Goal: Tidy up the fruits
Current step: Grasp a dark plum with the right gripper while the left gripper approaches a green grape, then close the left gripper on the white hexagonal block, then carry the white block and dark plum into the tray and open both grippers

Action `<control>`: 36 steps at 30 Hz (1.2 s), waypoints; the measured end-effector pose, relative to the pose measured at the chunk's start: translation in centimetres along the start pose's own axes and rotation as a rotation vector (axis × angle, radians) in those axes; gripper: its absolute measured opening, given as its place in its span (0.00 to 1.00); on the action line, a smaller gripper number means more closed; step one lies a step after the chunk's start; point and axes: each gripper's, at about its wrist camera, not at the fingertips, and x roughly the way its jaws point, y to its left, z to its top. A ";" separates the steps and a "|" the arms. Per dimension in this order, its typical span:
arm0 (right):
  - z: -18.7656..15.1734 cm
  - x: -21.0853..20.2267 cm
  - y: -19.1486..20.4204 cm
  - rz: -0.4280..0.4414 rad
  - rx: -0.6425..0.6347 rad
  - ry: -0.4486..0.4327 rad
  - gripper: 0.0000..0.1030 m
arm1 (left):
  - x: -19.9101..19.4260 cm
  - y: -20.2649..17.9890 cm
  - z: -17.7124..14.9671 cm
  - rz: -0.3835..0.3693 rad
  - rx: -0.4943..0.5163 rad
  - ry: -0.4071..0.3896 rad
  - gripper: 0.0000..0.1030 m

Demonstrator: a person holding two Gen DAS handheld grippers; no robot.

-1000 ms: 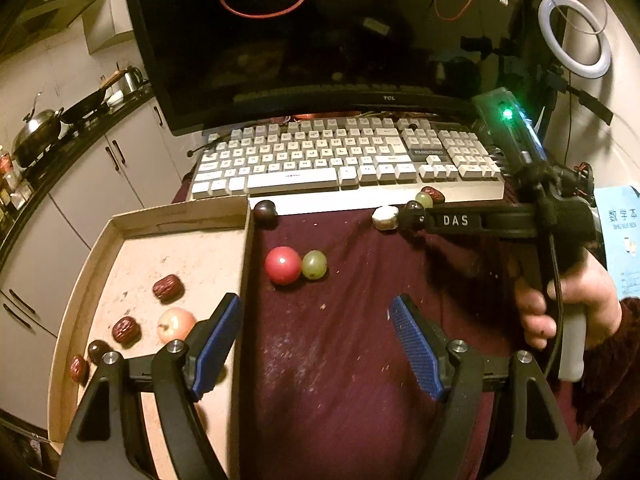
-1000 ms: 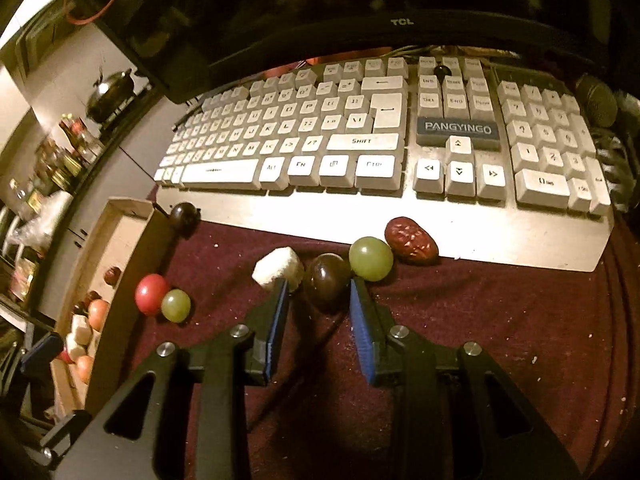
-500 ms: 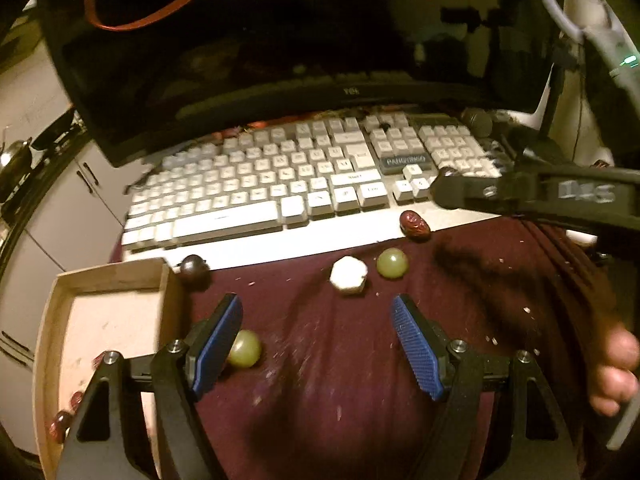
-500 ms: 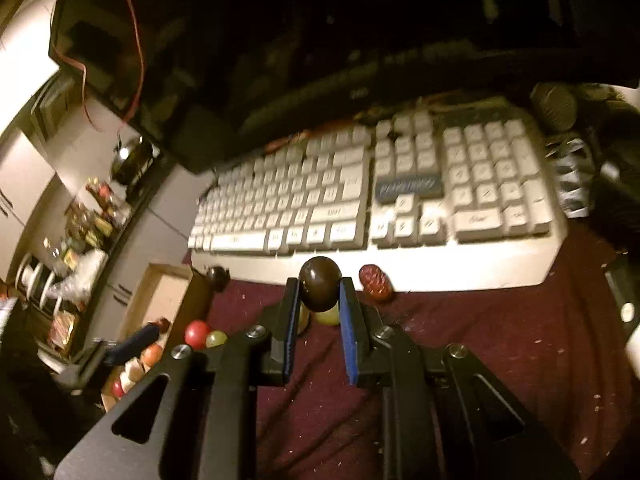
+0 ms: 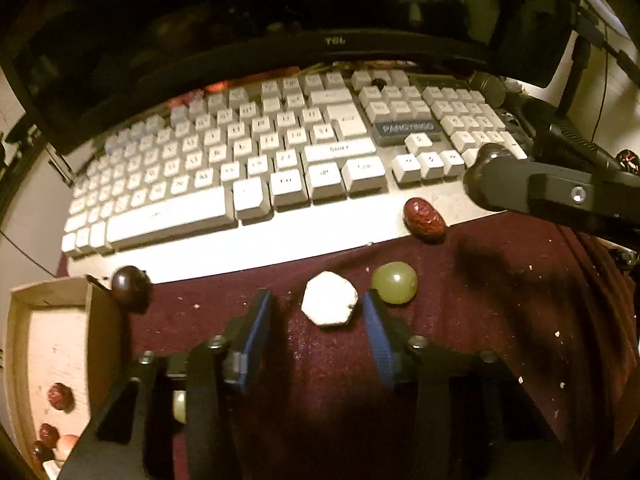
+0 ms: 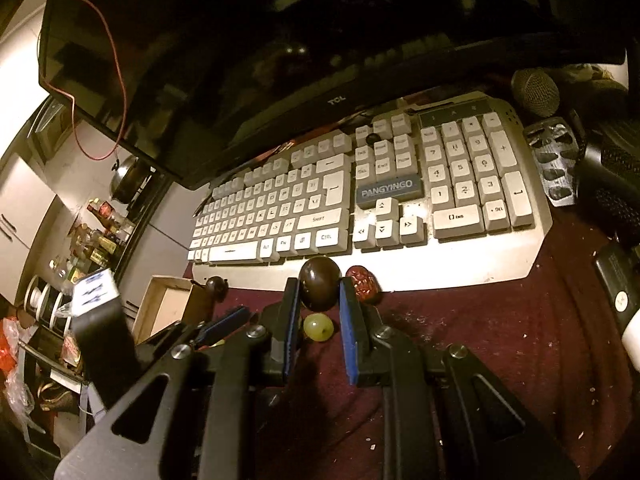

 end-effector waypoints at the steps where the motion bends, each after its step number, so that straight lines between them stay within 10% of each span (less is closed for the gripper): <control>1: 0.0 0.1 -0.1 -0.003 0.003 0.002 0.20 | 0.1 0.1 0.0 -0.012 -0.004 -0.001 0.38; 22: -1.1 1.1 2.8 -0.022 -0.130 -0.011 0.20 | -8.3 1.5 -2.2 0.041 -0.105 -0.171 0.25; 36: -4.9 1.8 10.9 -0.044 -0.333 -0.024 0.20 | -18.1 12.9 -9.8 0.212 -0.272 -0.286 0.25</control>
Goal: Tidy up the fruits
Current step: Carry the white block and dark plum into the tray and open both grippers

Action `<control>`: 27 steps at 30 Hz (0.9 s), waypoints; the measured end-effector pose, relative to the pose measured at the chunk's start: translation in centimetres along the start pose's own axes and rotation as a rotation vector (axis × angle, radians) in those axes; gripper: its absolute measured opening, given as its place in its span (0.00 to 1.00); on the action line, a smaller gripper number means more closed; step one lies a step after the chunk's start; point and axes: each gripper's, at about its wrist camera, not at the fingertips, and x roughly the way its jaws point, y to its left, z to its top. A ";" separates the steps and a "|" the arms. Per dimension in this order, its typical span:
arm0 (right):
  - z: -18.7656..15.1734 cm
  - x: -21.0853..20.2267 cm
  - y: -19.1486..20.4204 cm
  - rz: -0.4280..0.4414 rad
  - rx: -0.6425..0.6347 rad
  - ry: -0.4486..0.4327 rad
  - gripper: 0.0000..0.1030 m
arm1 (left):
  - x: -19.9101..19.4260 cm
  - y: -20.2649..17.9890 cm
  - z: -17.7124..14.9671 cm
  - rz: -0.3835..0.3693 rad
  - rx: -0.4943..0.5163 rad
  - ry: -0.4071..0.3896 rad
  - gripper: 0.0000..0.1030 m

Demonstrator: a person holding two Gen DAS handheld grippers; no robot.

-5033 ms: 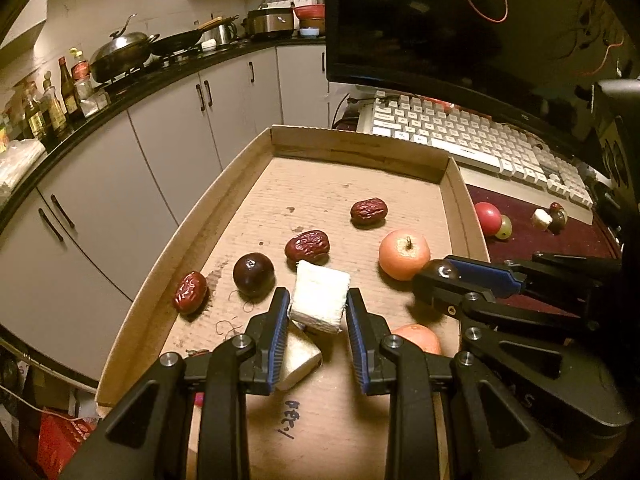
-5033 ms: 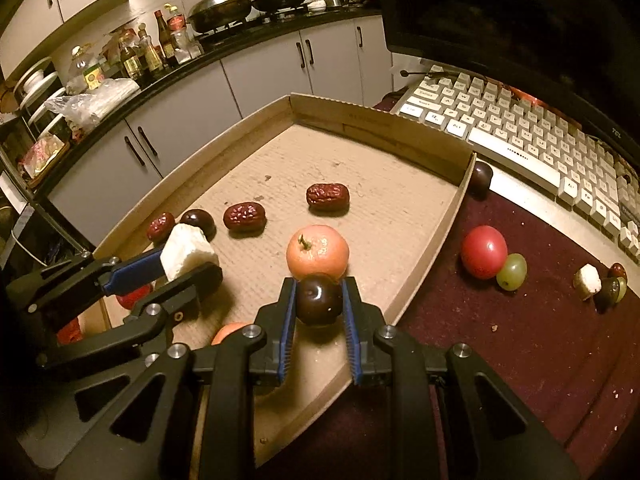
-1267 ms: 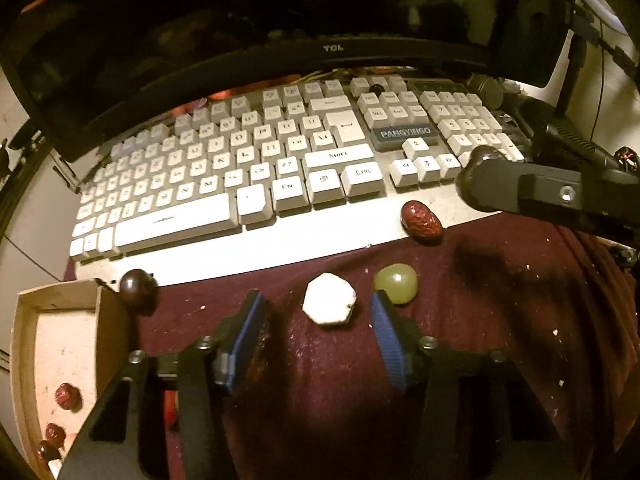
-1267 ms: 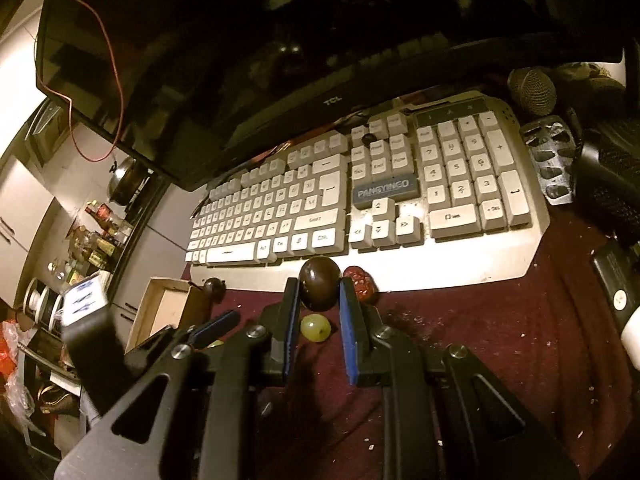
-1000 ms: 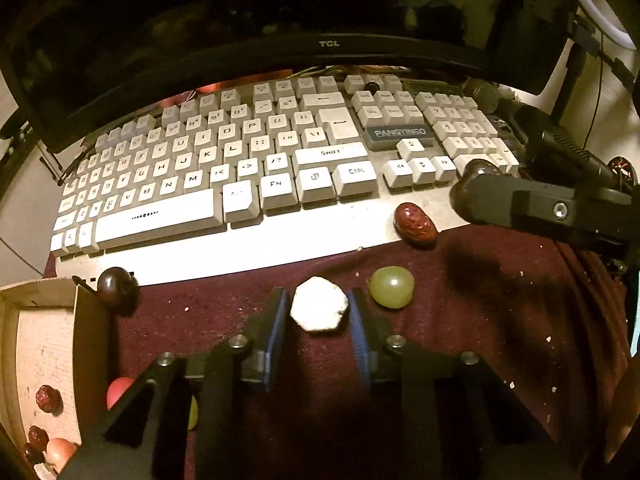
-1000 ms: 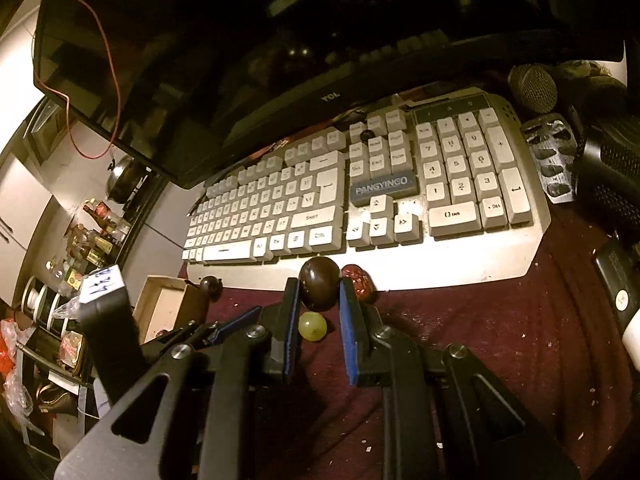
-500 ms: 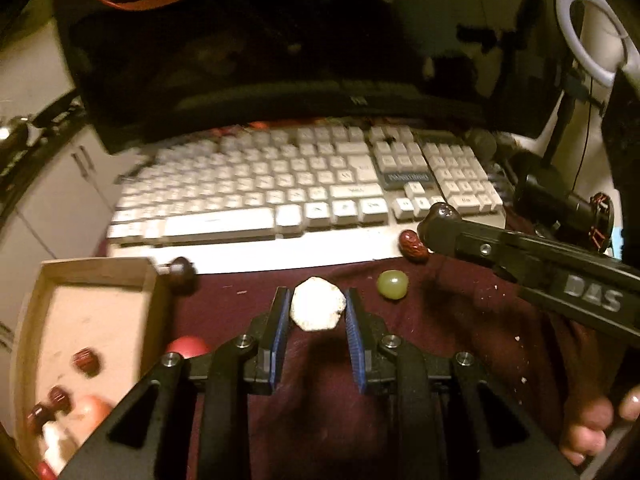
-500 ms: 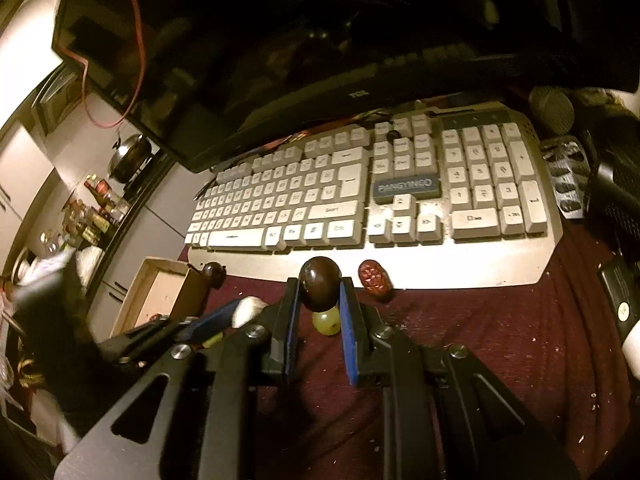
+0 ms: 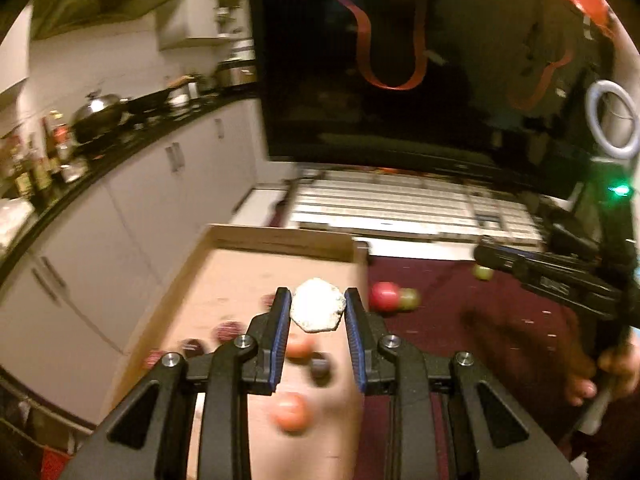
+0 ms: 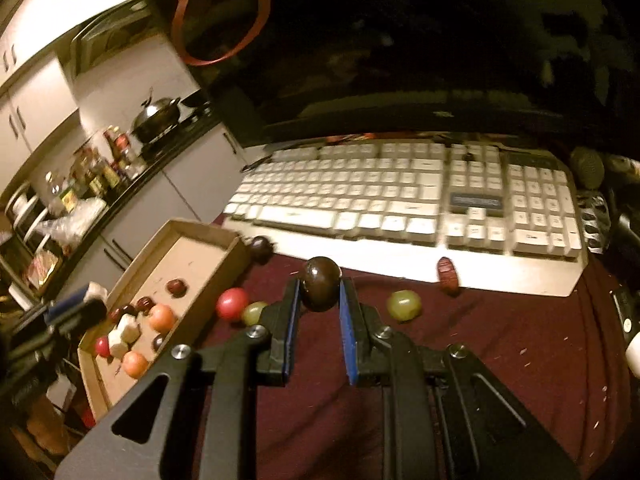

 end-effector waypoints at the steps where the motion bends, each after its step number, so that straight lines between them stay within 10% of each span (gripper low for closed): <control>1: 0.0 0.1 1.1 -0.004 -0.016 0.004 0.20 | 0.3 0.7 0.2 0.015 -0.010 0.003 0.25; 12: 3.5 4.4 14.3 0.036 -0.170 0.098 0.20 | 4.1 6.9 4.1 0.016 -0.018 0.089 0.25; 27: 3.8 16.8 16.1 -0.039 -0.066 0.368 0.21 | 15.0 10.2 3.3 -0.085 -0.103 0.406 0.25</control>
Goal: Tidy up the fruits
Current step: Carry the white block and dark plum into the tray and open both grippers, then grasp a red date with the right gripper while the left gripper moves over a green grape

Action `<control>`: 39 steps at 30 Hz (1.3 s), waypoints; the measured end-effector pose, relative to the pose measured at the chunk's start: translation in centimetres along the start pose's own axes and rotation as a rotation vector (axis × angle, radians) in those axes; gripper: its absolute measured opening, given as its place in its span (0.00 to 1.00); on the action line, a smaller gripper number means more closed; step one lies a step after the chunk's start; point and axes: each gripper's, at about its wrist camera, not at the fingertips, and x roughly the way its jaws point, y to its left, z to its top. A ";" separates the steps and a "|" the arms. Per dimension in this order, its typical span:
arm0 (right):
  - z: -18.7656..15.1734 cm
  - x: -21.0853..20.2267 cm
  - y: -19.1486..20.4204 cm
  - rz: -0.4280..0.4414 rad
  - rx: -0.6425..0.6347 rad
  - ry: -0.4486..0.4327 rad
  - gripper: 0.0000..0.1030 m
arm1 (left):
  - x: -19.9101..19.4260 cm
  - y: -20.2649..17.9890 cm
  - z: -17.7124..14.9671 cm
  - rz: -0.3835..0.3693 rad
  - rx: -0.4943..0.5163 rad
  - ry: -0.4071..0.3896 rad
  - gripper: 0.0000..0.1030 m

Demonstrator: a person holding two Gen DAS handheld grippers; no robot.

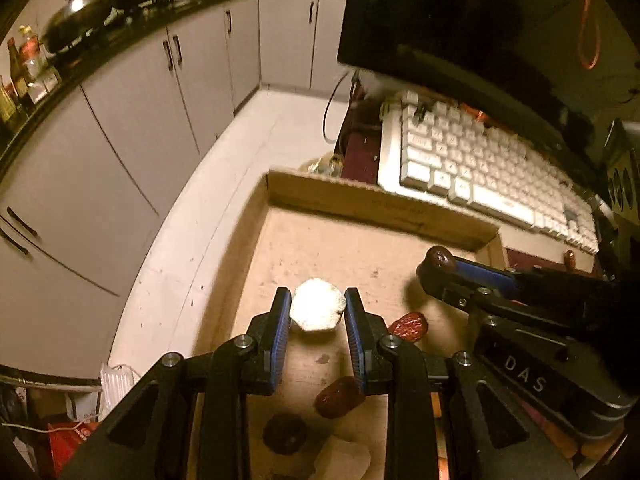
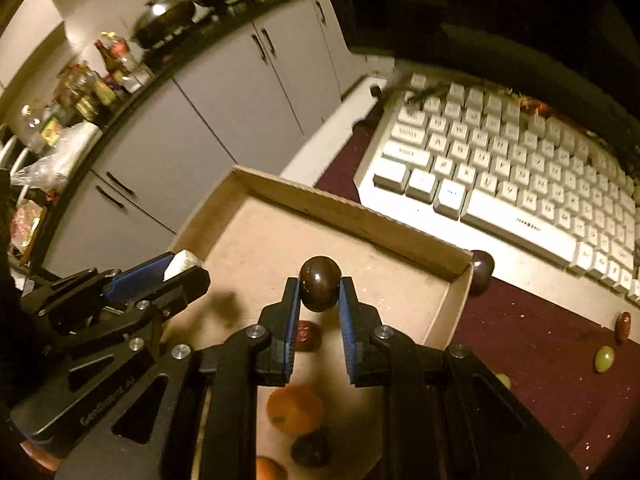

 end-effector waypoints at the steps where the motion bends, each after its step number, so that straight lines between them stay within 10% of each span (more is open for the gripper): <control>1: 0.0 0.3 -0.1 -0.004 0.005 0.008 0.21 | 0.4 0.0 0.1 0.003 -0.003 0.012 0.25; 14: 0.0 2.5 -0.4 -0.013 0.032 0.097 0.24 | 2.2 1.3 -0.7 0.019 -0.080 0.099 0.38; 19: 0.0 2.1 -0.4 0.010 0.029 0.112 0.36 | -1.1 2.0 -1.6 0.038 -0.127 -0.003 0.44; 29: -6.4 -12.7 -7.6 0.155 -0.017 -0.260 0.48 | -13.9 -5.2 -13.8 0.040 0.060 -0.513 0.77; 31: -8.4 -15.8 -10.9 0.112 0.024 -0.353 0.65 | -13.4 -7.2 -14.3 -0.002 0.113 -0.515 0.77; 39: -11.0 -18.8 -20.4 -0.018 0.198 -0.358 0.66 | -10.7 -11.5 -13.8 -0.088 0.175 -0.422 0.77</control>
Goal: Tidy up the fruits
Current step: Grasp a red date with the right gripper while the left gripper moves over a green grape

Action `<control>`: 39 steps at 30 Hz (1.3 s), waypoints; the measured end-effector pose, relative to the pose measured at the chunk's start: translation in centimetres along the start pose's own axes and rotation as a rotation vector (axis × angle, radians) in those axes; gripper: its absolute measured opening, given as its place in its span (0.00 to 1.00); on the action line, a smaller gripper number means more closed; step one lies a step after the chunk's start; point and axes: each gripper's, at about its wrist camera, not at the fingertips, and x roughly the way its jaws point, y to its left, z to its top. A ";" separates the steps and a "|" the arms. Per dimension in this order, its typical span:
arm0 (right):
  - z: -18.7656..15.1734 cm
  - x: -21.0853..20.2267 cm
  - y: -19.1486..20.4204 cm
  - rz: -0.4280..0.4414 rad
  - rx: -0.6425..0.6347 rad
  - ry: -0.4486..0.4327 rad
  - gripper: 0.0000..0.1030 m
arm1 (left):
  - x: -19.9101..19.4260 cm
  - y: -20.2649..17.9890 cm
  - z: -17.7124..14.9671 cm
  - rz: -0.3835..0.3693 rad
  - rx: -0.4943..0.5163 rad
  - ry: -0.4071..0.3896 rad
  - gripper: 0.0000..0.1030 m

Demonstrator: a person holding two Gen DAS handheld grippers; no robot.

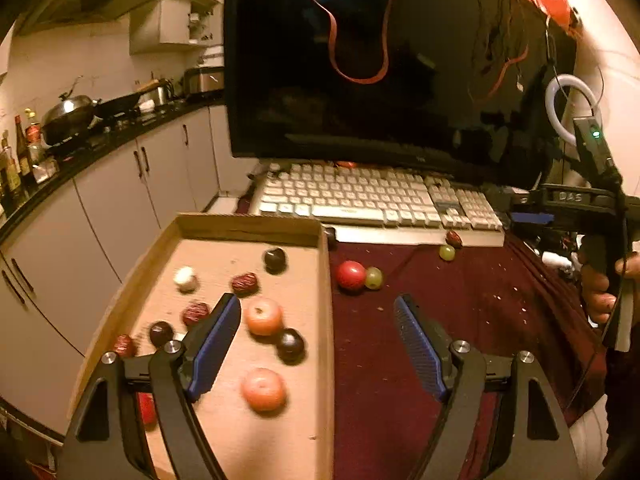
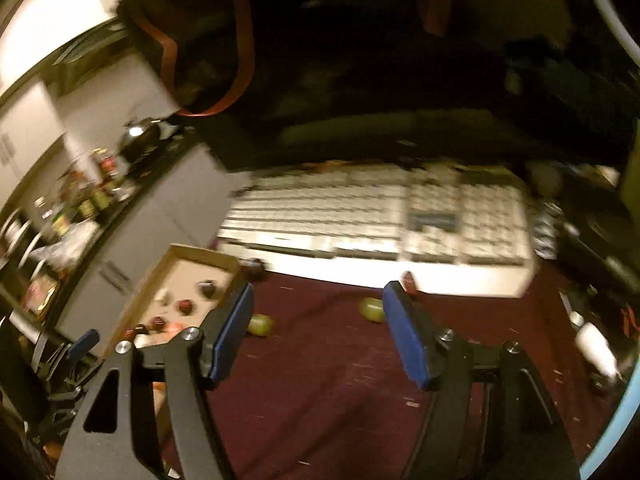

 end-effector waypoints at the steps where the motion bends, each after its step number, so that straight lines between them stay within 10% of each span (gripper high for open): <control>1: -0.2 0.3 -0.6 -0.002 0.006 0.009 0.66 | 0.2 -0.5 -0.1 -0.010 0.005 0.011 0.77; 19: 2.2 9.7 -7.1 -0.066 0.139 0.211 0.37 | 10.2 -9.7 3.6 -0.107 0.027 0.147 0.76; 39: 2.3 9.4 -8.8 -0.034 0.151 0.180 0.20 | 16.1 -14.6 3.9 -0.069 0.067 0.189 0.75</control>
